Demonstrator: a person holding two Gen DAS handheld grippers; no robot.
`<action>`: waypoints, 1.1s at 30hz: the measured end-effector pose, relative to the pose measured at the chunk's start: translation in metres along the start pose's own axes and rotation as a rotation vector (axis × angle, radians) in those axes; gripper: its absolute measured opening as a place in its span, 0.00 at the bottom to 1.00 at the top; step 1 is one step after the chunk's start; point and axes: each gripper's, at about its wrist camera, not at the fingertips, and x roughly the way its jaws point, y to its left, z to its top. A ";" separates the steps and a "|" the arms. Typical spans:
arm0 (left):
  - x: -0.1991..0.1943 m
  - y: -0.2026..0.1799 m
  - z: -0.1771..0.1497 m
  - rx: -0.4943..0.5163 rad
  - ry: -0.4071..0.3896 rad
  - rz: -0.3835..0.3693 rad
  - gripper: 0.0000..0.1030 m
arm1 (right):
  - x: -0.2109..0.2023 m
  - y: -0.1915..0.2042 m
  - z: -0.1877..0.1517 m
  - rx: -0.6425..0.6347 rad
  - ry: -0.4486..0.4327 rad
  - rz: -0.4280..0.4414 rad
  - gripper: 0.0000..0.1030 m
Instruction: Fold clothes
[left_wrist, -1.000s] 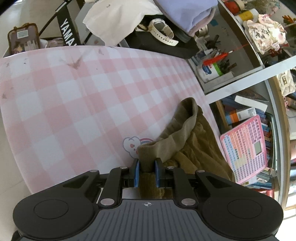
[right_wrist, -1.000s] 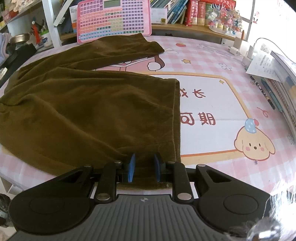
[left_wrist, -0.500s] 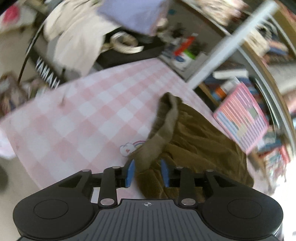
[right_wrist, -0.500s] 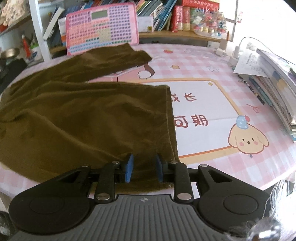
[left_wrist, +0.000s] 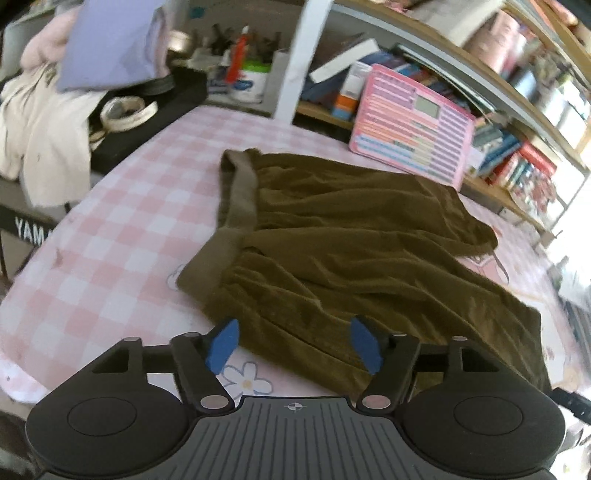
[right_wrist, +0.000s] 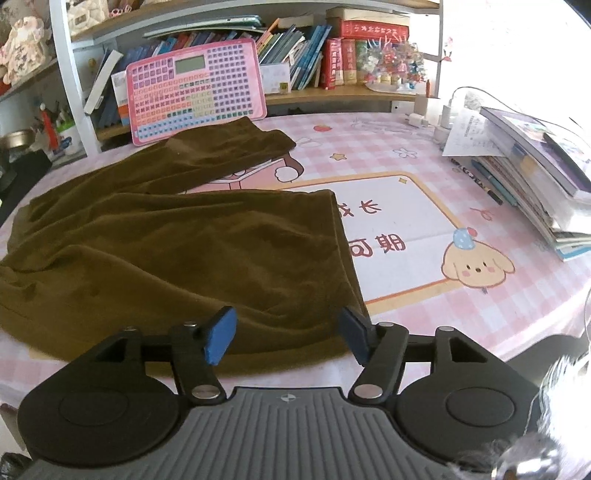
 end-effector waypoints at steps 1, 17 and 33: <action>-0.001 -0.004 -0.001 0.019 -0.006 0.006 0.80 | -0.003 0.002 -0.001 0.003 -0.002 -0.004 0.68; -0.001 -0.047 -0.015 0.214 -0.026 -0.054 0.92 | -0.027 0.016 -0.015 -0.007 -0.037 -0.082 0.82; -0.006 -0.052 0.000 0.239 -0.078 -0.075 0.93 | -0.030 0.012 0.002 0.021 -0.081 -0.065 0.83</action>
